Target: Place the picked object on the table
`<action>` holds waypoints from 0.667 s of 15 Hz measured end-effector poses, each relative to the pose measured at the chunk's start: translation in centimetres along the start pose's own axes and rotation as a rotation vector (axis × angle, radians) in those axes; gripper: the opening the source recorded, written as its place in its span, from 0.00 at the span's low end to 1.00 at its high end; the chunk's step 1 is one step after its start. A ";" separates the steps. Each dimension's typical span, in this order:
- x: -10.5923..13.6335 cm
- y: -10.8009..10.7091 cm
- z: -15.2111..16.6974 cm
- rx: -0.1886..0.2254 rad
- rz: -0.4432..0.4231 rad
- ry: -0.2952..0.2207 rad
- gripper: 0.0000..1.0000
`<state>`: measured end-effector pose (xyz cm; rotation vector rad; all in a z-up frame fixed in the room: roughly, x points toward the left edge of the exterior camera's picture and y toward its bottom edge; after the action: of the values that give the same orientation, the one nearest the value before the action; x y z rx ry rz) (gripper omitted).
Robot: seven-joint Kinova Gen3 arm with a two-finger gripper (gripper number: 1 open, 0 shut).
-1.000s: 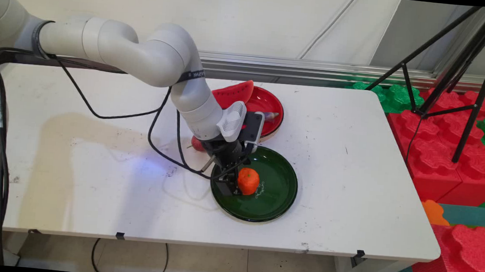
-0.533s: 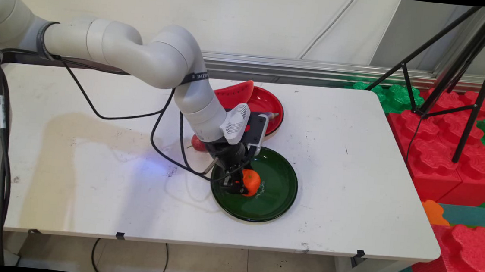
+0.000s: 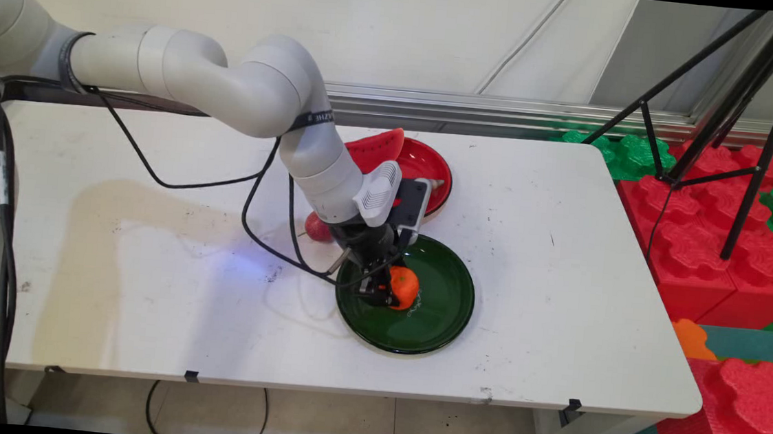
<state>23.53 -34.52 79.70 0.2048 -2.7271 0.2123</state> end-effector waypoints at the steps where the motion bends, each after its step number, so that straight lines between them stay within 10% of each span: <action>1: 0.1 0.0 -0.2 0.004 -0.006 0.004 0.00; 10: -0.6 0.7 -5.1 0.048 -0.088 0.074 0.00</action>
<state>25.87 -32.91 84.04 0.3239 -2.6345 0.2557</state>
